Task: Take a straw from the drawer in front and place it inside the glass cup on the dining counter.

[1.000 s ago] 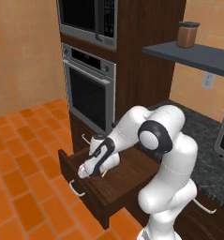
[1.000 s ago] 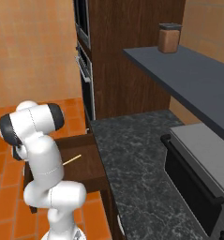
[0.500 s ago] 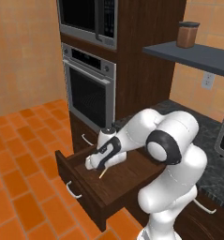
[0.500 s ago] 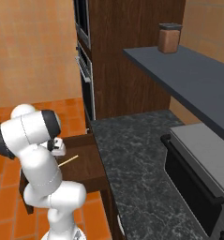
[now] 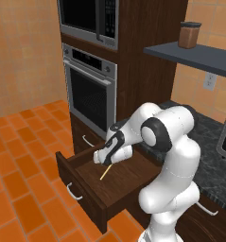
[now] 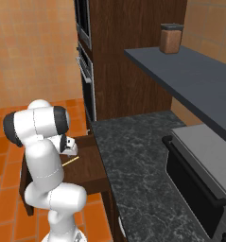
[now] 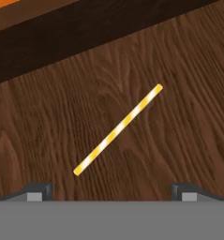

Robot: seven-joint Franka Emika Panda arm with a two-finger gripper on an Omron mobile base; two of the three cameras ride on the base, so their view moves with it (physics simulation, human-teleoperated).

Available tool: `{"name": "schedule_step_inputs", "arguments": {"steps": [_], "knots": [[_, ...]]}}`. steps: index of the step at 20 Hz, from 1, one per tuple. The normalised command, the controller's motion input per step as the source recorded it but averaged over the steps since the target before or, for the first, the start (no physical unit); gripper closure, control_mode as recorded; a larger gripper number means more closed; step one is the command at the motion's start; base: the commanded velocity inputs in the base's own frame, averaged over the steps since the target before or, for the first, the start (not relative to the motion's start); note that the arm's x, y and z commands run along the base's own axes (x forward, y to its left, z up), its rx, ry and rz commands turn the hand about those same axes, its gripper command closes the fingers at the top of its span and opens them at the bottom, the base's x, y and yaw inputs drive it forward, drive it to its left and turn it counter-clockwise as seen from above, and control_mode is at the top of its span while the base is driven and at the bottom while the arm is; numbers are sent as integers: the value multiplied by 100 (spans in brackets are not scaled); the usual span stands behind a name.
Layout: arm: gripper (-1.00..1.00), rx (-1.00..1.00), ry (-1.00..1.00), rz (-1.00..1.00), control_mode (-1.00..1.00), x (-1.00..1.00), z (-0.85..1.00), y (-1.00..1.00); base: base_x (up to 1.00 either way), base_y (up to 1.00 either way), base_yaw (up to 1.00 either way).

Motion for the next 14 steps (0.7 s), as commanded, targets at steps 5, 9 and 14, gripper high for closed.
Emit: {"name": "schedule_step_inputs", "arguments": {"steps": [5,9,14], "knots": [[-100,0,0,-9,-100,45,-48,-2,0,0,0],[-100,0,0,-10,-100,42,-40,-8,0,0,0],[-100,0,0,-10,-100,36,-34,-9,0,0,0]]}}
